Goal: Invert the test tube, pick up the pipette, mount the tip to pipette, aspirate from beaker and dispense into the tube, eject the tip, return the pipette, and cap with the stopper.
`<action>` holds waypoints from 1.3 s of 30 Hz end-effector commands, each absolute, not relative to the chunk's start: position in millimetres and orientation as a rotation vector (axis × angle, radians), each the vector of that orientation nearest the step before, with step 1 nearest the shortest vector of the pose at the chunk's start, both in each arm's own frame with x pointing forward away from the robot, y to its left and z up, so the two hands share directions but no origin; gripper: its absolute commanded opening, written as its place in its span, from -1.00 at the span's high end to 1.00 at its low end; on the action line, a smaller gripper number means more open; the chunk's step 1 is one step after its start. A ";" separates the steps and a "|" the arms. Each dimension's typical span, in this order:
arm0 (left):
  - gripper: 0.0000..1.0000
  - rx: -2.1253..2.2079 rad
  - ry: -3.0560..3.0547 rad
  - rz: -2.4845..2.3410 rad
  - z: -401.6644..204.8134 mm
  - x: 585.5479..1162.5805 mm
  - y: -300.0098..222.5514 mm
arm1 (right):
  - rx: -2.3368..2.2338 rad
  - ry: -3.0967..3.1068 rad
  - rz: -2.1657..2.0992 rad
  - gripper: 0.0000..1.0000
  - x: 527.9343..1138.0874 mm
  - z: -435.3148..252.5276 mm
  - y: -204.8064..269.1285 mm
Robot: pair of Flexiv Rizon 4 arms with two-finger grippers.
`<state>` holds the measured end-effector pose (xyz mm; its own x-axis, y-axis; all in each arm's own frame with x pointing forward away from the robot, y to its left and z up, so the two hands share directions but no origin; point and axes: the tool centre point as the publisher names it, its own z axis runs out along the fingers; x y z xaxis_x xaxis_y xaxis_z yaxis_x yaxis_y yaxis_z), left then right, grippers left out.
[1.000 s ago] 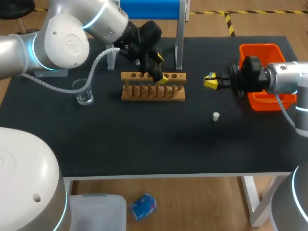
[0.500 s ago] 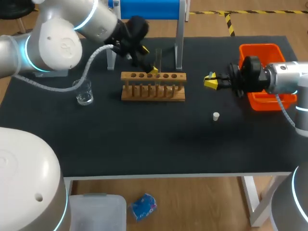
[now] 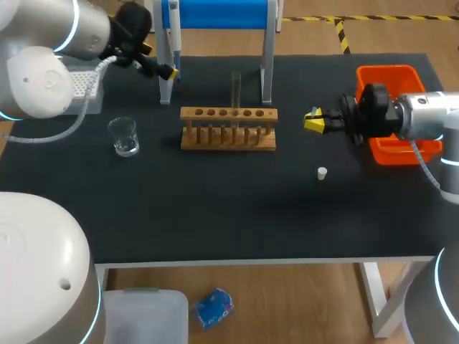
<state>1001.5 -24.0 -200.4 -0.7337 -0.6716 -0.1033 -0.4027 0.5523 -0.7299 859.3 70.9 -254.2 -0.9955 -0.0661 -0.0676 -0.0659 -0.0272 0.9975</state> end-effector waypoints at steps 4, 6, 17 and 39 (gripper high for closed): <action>-1.00 -0.896 2.384 -1.021 -197.0 997.5 -21.6 | 0.150 -2.191 -2.247 1.00 859.3 -254.8 70.5; -1.00 -0.896 2.384 -1.021 -197.0 997.5 -21.6 | 0.150 -2.191 -2.247 1.00 859.3 -254.8 70.5; -1.00 -1.034 2.262 -0.973 -205.1 1010.9 -37.5 | 0.150 -2.191 -2.247 1.00 859.3 -254.8 70.5; -1.00 -1.326 1.928 -0.851 -206.2 1092.5 -45.8 | 0.150 -2.191 -2.247 1.00 859.3 -254.8 70.5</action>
